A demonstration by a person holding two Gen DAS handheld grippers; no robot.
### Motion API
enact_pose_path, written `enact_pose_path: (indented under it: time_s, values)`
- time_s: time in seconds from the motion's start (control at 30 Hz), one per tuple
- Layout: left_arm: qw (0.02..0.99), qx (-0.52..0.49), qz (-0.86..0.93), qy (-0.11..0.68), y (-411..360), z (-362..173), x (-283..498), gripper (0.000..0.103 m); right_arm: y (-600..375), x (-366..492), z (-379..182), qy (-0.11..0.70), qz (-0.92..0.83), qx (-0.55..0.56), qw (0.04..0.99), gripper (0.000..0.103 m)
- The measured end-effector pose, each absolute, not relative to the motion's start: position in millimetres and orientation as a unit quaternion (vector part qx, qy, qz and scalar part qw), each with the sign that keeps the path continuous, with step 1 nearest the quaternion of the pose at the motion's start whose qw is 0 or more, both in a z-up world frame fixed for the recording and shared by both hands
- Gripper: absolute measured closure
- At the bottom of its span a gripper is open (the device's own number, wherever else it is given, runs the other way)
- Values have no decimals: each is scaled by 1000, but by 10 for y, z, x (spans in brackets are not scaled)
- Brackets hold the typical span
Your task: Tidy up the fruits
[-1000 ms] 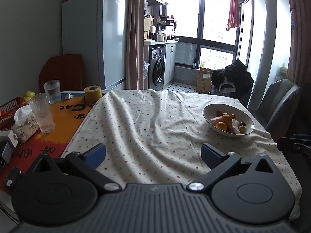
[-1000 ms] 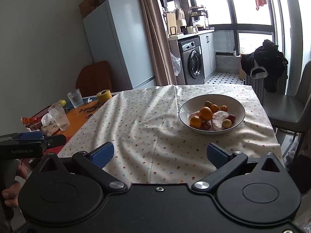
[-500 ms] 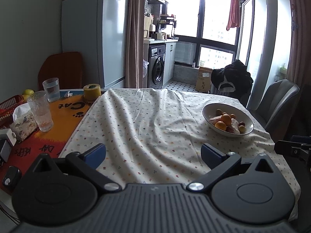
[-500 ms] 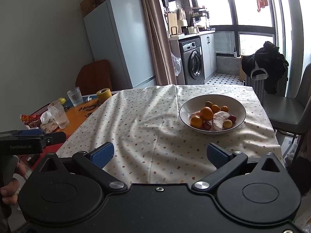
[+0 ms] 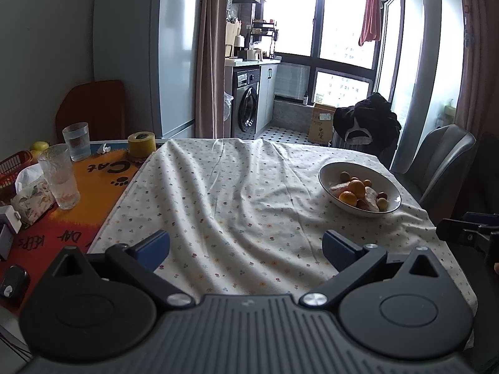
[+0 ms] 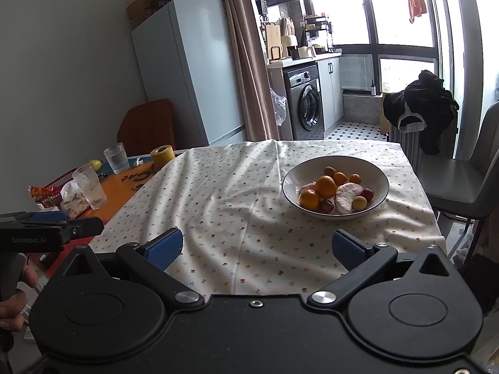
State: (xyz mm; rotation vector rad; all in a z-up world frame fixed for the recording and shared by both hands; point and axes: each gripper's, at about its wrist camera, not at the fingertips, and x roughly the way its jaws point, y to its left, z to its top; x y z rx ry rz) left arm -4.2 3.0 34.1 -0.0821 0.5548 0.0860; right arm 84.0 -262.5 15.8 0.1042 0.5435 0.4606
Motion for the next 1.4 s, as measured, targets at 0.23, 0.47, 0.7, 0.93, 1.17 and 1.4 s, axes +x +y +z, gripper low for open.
enact_pose_path:
  time_s: [0.23,0.47,0.7,0.93,1.17,1.4]
  values:
    - [960,-41,41,274,34,351,-48,0,-2626,844,158,265,225,50,936,0]
    - [960,-40,41,274,32,350,-47,0,-2627,849,160,265,225,50,936,0]
    - [960,-39,44,274,43,370,-49,0,-2638,859,161,266,225,49,936,0]
    - [960,-39,43,275,54,381,-49,0,-2641,857,158,266,226,47,936,0]
    - [960,-40,44,275,68,386,-61,0,-2638,856,157,265,226,46,936,0]
    - [960,-40,44,275,65,387,-66,0,-2639,853,157,266,225,46,936,0]
